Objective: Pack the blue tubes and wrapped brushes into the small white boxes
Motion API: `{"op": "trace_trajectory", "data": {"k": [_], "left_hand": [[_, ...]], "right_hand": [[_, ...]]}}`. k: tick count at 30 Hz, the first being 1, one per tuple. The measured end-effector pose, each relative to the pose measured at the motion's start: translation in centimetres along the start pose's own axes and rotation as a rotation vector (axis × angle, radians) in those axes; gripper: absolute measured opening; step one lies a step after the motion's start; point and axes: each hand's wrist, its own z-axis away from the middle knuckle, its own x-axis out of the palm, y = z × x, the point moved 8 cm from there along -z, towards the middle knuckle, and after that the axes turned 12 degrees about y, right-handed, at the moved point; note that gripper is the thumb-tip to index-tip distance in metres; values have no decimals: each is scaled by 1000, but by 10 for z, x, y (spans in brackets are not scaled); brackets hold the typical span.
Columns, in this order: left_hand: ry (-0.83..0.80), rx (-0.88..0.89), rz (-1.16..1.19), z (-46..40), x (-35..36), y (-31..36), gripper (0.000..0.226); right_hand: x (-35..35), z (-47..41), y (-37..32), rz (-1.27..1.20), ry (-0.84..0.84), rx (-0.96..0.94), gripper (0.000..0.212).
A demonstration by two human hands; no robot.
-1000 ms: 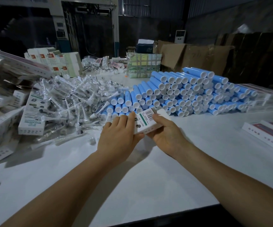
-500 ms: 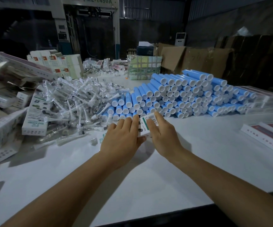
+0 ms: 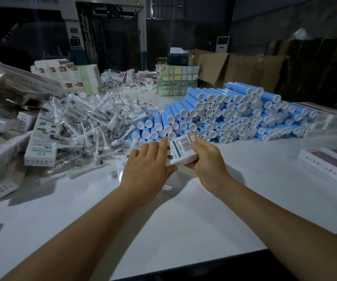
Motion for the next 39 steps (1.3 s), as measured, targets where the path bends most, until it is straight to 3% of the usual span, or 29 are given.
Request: {"op": "trace_trajectory", "data": {"k": [8,18,23,28,30,33,39], "left_hand": [[11,46,-12,1,-4,0,69],[-33,60,-69,2,6,3,76],[-37,79,-129,4,8,5,75],[-32,44,-125,3,10,2,75],[-22,-9,-110,1,9,-2,75],[-23,-63,-108,-1,9,-7,78],[-11,-76,-118,0,10,-6,77]], "right_hand": [[0,0,0,-85,-25,24,30],[-4,0,6,-18,92,22,25],[0,3,4,262,32,-182,38],[1,2,2,290,24,-217,48],[-6,2,-5,293,111,-270,43],[-16,6,-17,336,238,-374,10],[-12,18,-28,429,283,-557,20]]}}
